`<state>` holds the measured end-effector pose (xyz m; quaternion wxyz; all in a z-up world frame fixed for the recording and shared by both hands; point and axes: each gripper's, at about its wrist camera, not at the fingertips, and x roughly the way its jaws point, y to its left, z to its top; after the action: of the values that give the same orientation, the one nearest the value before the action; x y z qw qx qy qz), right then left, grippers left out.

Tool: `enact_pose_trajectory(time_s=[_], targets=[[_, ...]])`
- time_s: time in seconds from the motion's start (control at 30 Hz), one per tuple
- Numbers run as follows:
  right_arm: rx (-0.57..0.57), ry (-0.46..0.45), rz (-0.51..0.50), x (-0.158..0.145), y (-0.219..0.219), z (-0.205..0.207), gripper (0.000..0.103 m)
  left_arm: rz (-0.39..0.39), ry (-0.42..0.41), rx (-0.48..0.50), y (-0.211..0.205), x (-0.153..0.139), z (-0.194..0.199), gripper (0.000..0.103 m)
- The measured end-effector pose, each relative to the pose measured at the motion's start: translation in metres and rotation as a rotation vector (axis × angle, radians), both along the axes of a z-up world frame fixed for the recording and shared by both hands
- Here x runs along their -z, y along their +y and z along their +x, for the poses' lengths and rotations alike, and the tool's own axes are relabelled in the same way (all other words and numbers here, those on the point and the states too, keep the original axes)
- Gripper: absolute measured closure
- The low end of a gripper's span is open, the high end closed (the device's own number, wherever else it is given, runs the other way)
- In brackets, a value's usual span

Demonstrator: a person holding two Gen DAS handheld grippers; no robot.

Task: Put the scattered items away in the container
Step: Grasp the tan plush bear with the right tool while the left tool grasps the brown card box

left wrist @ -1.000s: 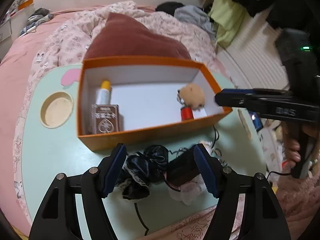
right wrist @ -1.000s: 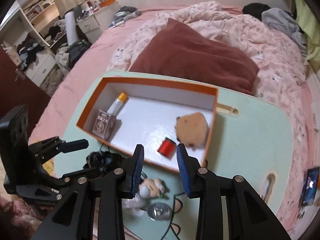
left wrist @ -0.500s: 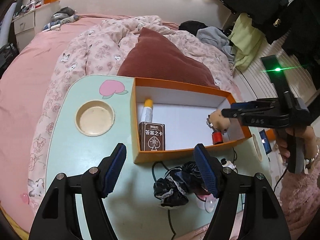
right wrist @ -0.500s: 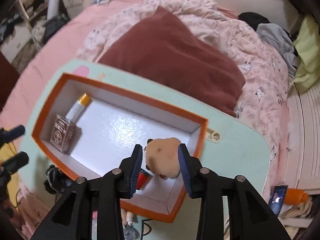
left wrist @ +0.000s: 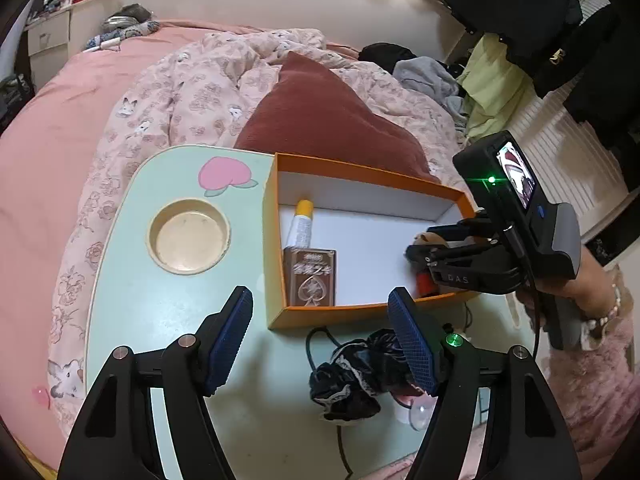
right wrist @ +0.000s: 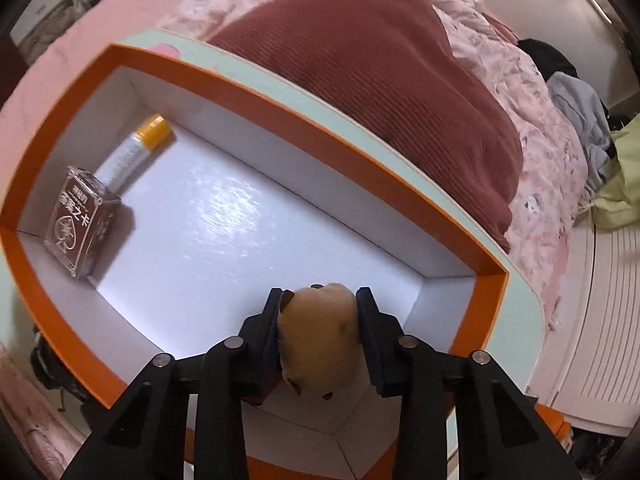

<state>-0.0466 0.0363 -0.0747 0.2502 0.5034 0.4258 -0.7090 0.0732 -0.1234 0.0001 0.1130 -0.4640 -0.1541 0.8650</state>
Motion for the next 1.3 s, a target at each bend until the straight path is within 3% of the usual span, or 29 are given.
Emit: enact_pose_trajectory(time_s=[0.2, 0.3, 0.37, 0.53, 0.6, 0.7, 0.97, 1.17, 1.23, 1.3], targets=[[0.016, -0.047, -0.171, -0.033, 0.011, 0.006, 0.070, -0.020, -0.013, 0.070, 0.022, -0.012, -0.017, 0.033], [0.023, -0.067, -0.226, -0.044, 0.011, 0.016, 0.069, -0.102, -0.130, 0.092, 0.041, -0.002, -0.044, 0.033], [0.024, -0.082, -0.258, -0.048, 0.011, 0.021, 0.068, -0.164, -0.165, 0.078, 0.050, 0.004, -0.060, 0.033], [0.040, -0.122, -0.351, -0.059, 0.026, 0.025, 0.067, -0.398, -0.173, 0.028, 0.075, 0.019, -0.078, 0.033], [0.044, -0.127, -0.374, -0.061, 0.032, 0.022, 0.067, -0.442, -0.182, 0.040, 0.083, 0.024, -0.079, 0.033], [0.051, -0.129, -0.398, -0.062, 0.039, 0.019, 0.067, -0.467, -0.250, 0.083, 0.097, 0.040, -0.082, 0.039], [0.075, -0.146, -0.423, -0.057, 0.054, 0.019, 0.067, -0.578, -0.226, -0.010, 0.095, 0.055, -0.084, 0.039], [0.098, -0.163, -0.441, -0.051, 0.059, 0.013, 0.067, -0.555, -0.282, 0.060, 0.093, 0.062, -0.086, 0.040], [0.100, -0.148, -0.438, -0.051, 0.058, 0.013, 0.067, -0.577, -0.260, 0.062, 0.094, 0.062, -0.082, 0.055], [0.110, -0.136, -0.439, -0.050, 0.059, 0.009, 0.067, -0.512, -0.250, 0.068, 0.089, 0.061, -0.080, 0.060]])
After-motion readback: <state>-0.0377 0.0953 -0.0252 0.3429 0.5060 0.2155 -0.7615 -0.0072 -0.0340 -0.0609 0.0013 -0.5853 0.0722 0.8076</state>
